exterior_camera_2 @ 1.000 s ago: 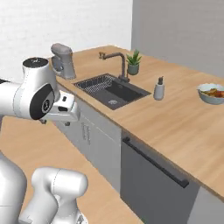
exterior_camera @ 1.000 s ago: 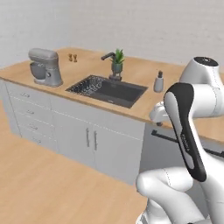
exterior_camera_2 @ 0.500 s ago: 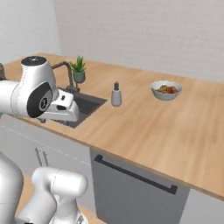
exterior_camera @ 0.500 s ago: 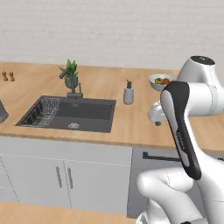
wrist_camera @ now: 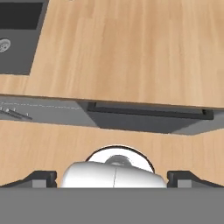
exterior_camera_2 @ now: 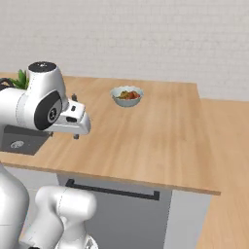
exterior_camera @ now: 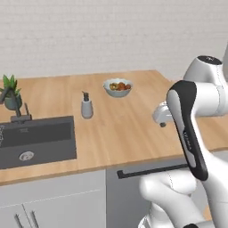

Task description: Navigate to the dishwasher.

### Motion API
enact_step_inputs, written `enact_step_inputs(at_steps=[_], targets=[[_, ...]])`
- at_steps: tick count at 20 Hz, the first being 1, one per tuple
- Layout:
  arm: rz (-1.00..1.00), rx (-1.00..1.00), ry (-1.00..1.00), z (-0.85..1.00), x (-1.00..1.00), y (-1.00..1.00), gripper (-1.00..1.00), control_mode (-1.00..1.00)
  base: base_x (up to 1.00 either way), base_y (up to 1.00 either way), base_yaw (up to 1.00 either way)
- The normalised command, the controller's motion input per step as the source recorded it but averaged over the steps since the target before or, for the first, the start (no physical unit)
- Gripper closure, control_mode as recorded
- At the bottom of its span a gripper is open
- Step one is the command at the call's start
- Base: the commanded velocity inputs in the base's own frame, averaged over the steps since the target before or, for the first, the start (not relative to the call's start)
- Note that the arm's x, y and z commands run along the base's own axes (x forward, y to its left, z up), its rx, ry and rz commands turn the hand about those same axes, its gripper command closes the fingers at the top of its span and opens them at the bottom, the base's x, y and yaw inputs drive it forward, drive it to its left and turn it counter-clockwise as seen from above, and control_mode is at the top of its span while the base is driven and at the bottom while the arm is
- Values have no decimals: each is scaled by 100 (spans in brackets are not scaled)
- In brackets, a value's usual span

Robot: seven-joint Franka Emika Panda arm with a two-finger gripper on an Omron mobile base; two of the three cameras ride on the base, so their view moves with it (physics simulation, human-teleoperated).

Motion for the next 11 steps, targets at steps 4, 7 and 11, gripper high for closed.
enact_step_inputs(at_steps=[4, 7, 11], targets=[[0, 0, 0, 0, 0, 0, -100, 100, 28, 31, -10], [0, 0, 0, 0, 0, 0, -100, 100, 23, 0, 4], [0, 0, 0, 0, 0, 0, -100, 100, 57, -71, 22]])
